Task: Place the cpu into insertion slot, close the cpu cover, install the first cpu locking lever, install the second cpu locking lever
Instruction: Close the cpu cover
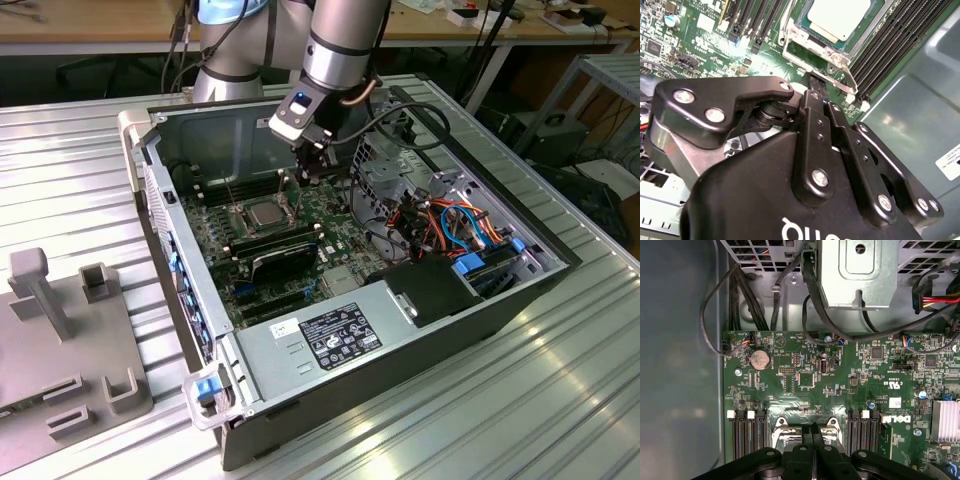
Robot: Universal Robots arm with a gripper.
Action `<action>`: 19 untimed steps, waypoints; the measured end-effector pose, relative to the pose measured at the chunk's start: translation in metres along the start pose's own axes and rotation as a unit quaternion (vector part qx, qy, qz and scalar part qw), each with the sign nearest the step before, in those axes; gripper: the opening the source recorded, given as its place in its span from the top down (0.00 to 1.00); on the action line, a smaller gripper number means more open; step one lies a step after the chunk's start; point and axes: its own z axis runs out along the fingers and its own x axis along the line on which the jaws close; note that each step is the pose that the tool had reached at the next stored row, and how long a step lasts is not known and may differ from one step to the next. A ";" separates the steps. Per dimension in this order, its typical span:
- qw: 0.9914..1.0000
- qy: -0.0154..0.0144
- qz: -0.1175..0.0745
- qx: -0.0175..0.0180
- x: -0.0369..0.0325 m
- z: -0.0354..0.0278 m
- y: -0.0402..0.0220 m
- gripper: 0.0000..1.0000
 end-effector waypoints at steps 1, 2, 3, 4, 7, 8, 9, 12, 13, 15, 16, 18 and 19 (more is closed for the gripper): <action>1.000 0.000 0.000 0.000 0.0000 0.0001 -0.0007 0.89; 1.000 0.000 0.000 0.000 0.0000 0.0002 -0.0017 0.89; 1.000 0.000 0.000 0.000 0.0000 0.0002 -0.0021 0.89; 1.000 0.000 0.000 0.000 0.0000 0.0003 -0.0025 0.89; 1.000 0.000 0.000 0.000 0.0000 0.0004 -0.0033 0.89; 1.000 0.000 0.000 0.000 0.0000 0.0004 -0.0037 0.89; 1.000 0.000 0.000 0.000 0.0000 0.0004 -0.0038 0.89; 1.000 0.000 0.000 0.000 0.0000 0.0005 -0.0042 0.89; 1.000 0.000 0.000 0.000 0.0000 0.0005 -0.0044 0.89; 1.000 0.000 0.000 0.000 0.0000 0.0005 -0.0050 0.89; 1.000 0.000 0.000 0.000 0.0000 0.0005 -0.0051 0.89; 1.000 0.000 0.000 0.000 0.0000 0.0005 -0.0058 0.89; 1.000 0.000 0.000 0.000 0.0000 0.0005 -0.0059 0.89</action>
